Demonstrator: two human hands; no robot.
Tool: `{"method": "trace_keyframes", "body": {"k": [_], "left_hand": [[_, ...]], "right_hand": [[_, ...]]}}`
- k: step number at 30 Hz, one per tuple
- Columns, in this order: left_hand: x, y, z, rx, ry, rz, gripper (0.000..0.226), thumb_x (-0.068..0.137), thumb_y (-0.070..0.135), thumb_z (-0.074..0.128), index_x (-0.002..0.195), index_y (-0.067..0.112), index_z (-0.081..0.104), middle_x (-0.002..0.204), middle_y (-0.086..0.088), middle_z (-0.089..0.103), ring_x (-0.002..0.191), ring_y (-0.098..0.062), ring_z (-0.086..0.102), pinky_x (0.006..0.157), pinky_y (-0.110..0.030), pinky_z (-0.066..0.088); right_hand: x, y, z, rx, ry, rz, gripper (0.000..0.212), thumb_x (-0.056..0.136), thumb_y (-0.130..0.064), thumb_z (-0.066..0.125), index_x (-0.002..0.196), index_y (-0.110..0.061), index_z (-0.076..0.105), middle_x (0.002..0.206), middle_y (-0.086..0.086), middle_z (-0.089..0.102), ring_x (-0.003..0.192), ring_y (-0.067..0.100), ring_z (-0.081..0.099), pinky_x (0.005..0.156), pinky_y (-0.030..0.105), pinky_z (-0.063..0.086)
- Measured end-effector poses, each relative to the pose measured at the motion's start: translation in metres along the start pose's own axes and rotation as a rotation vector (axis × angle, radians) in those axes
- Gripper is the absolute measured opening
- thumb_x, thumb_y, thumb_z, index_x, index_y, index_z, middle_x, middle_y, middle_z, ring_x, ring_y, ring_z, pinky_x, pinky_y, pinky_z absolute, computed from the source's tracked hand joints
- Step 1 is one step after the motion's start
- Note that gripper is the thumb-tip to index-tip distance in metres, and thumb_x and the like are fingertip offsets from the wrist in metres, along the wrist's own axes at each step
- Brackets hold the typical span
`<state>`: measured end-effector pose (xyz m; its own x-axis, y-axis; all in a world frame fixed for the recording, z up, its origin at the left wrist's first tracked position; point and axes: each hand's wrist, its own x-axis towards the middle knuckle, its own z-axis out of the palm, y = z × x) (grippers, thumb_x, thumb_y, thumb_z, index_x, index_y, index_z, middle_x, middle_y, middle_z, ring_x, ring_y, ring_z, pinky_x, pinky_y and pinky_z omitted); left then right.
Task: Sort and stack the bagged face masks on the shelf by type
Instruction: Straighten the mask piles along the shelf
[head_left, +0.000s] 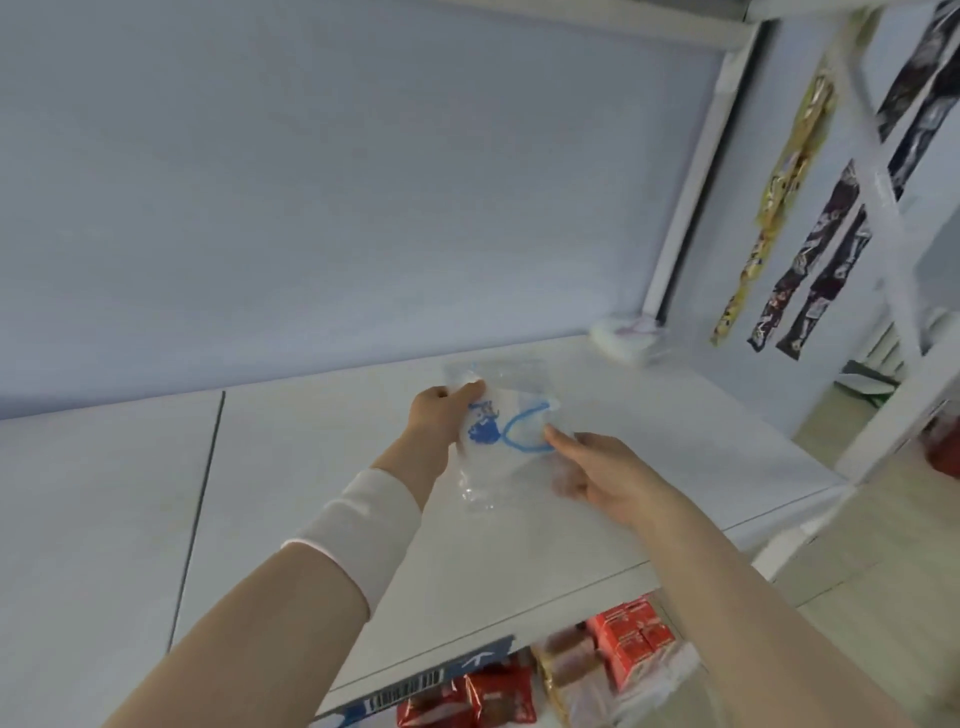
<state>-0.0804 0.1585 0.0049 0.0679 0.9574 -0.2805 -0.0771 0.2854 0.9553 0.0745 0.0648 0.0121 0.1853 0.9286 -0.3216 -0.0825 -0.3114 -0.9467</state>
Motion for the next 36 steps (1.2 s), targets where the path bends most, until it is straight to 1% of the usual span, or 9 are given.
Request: {"method": "trace_keyframes", "body": {"k": [11,16,19,22,24,26,30,32,36], "left_hand": [[0.06,0.011,0.087,0.019,-0.239,-0.176,0.026,0.083,0.03,0.07,0.099,0.012,0.062,0.087,0.0,0.066,0.078,-0.014,0.06,0.072,-0.026,0.049],[0.093,0.015,0.12,-0.011,-0.038,-0.096,0.035,0.083,0.017,0.07,0.112,0.0,0.06,0.105,-0.015,0.064,0.077,-0.021,0.061,0.064,-0.025,0.05],[0.111,0.018,0.136,0.02,0.039,-0.077,0.026,0.082,0.02,0.072,0.097,0.002,0.063,0.104,-0.016,0.065,0.073,-0.022,0.062,0.057,-0.024,0.051],[0.129,0.014,0.151,0.071,0.173,-0.092,0.022,0.08,0.024,0.074,0.079,0.009,0.059,0.097,-0.015,0.066,0.069,-0.023,0.061,0.067,-0.032,0.055],[0.138,0.011,0.159,0.123,0.239,-0.103,0.025,0.079,0.028,0.074,0.079,0.009,0.058,0.091,-0.013,0.066,0.071,-0.026,0.06,0.074,-0.035,0.054],[0.142,0.011,0.167,0.18,0.277,-0.099,0.03,0.08,0.031,0.072,0.088,0.006,0.057,0.076,-0.007,0.058,0.062,-0.021,0.054,0.062,-0.029,0.048],[0.151,0.017,0.175,0.378,0.321,-0.08,0.045,0.084,0.033,0.066,0.109,-0.004,0.06,0.093,-0.015,0.065,0.088,-0.031,0.064,0.071,-0.034,0.048],[0.157,0.019,0.177,0.468,0.326,-0.088,0.04,0.086,0.036,0.063,0.1,-0.001,0.061,0.096,-0.019,0.065,0.105,-0.034,0.063,0.07,-0.033,0.043],[0.168,0.022,0.183,0.555,0.323,-0.1,0.039,0.09,0.039,0.058,0.079,0.002,0.053,0.08,-0.008,0.052,0.095,-0.033,0.06,0.071,-0.029,0.039]], "right_hand": [[0.081,-0.026,-0.089,-0.053,0.094,0.071,0.014,0.085,-0.016,0.066,0.074,-0.011,0.059,0.06,0.005,0.058,0.04,0.011,0.054,0.044,0.022,0.046],[0.124,-0.048,-0.105,-0.161,0.12,0.048,0.016,0.083,-0.019,0.068,0.074,-0.009,0.059,0.072,0.009,0.06,0.058,0.018,0.056,0.049,0.024,0.048],[0.153,-0.062,-0.112,-0.348,0.18,-0.017,0.024,0.081,-0.026,0.071,0.078,-0.004,0.061,0.086,0.014,0.063,0.062,0.023,0.06,0.059,0.025,0.054],[0.171,-0.075,-0.118,-0.774,0.19,-0.098,0.034,0.084,-0.037,0.063,0.087,-0.004,0.064,0.078,0.008,0.058,0.063,0.02,0.059,0.041,0.012,0.036],[0.183,-0.077,-0.122,-0.92,0.18,-0.164,0.035,0.085,-0.039,0.06,0.088,-0.003,0.062,0.086,0.015,0.06,0.092,0.027,0.063,0.053,0.021,0.038],[0.194,-0.078,-0.123,-0.963,0.205,-0.203,0.044,0.085,-0.036,0.061,0.108,0.0,0.056,0.109,0.018,0.061,0.11,0.031,0.057,0.075,0.028,0.043],[0.208,-0.083,-0.125,-1.081,0.231,-0.236,0.046,0.084,-0.041,0.061,0.112,-0.005,0.055,0.114,0.014,0.063,0.105,0.03,0.059,0.074,0.028,0.04],[0.214,-0.086,-0.127,-1.139,0.224,-0.242,0.045,0.084,-0.044,0.06,0.11,-0.007,0.058,0.112,0.012,0.064,0.105,0.028,0.06,0.072,0.027,0.038],[0.221,-0.085,-0.13,-1.219,0.246,-0.254,0.045,0.087,-0.045,0.056,0.111,-0.007,0.058,0.115,0.011,0.063,0.109,0.027,0.059,0.073,0.026,0.037]]}}
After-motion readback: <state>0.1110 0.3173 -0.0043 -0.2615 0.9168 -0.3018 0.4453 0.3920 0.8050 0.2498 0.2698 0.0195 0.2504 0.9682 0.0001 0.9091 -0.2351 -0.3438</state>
